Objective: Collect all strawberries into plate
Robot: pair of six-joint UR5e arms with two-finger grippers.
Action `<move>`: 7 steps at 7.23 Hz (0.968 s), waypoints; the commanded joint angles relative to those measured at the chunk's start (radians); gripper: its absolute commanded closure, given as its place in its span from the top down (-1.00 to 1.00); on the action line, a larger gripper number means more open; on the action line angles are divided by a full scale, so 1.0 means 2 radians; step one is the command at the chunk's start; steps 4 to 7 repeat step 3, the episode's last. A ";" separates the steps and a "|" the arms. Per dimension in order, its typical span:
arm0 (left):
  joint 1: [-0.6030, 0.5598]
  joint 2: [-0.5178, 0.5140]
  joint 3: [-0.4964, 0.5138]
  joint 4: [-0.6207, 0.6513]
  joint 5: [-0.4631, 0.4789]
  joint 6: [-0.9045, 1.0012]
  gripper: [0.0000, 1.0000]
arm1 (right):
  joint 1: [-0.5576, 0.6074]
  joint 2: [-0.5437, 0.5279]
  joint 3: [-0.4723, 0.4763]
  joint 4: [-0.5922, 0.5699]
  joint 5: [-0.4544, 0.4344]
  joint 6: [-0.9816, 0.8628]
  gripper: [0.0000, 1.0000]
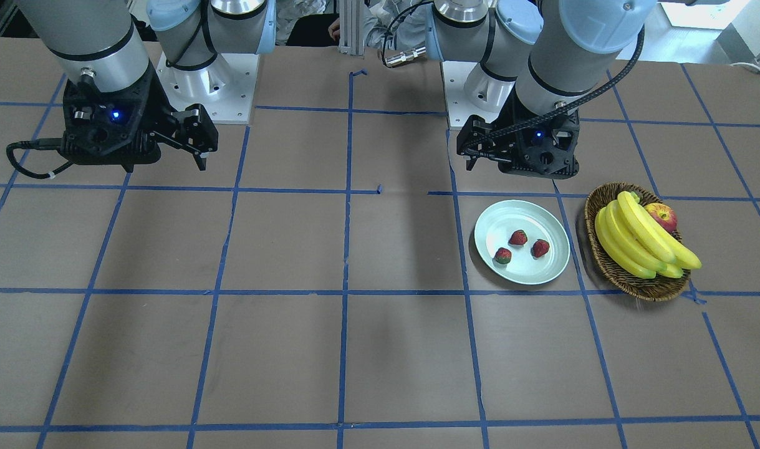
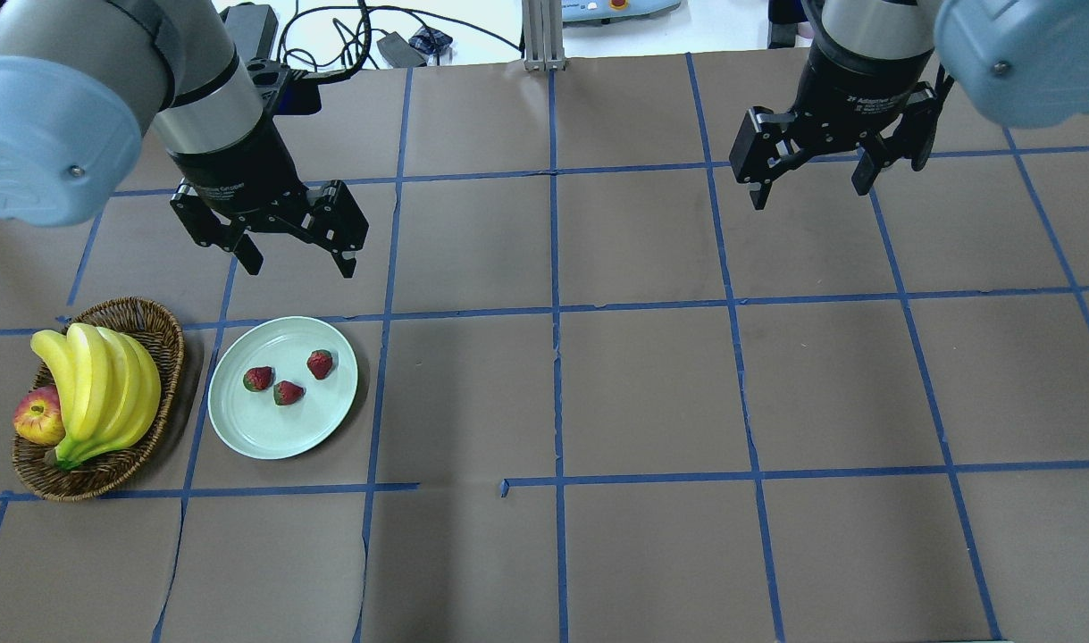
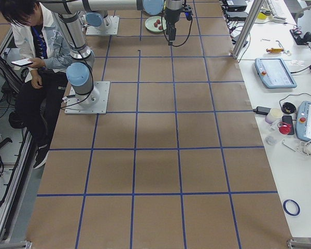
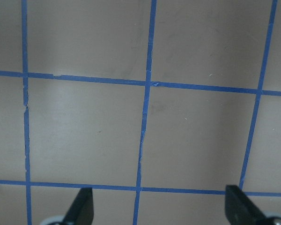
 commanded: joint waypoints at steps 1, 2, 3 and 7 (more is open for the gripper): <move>0.002 0.000 0.000 0.000 0.001 0.001 1.00 | 0.000 0.000 0.000 0.000 0.003 0.000 1.00; 0.005 0.000 0.000 0.001 0.001 0.001 1.00 | 0.000 0.001 0.000 -0.001 0.002 0.000 1.00; 0.005 0.000 0.000 0.001 0.000 0.001 1.00 | 0.000 0.001 0.000 -0.002 0.003 0.000 1.00; 0.005 0.000 0.000 0.001 0.000 0.001 1.00 | 0.000 0.001 0.000 -0.002 0.003 0.000 1.00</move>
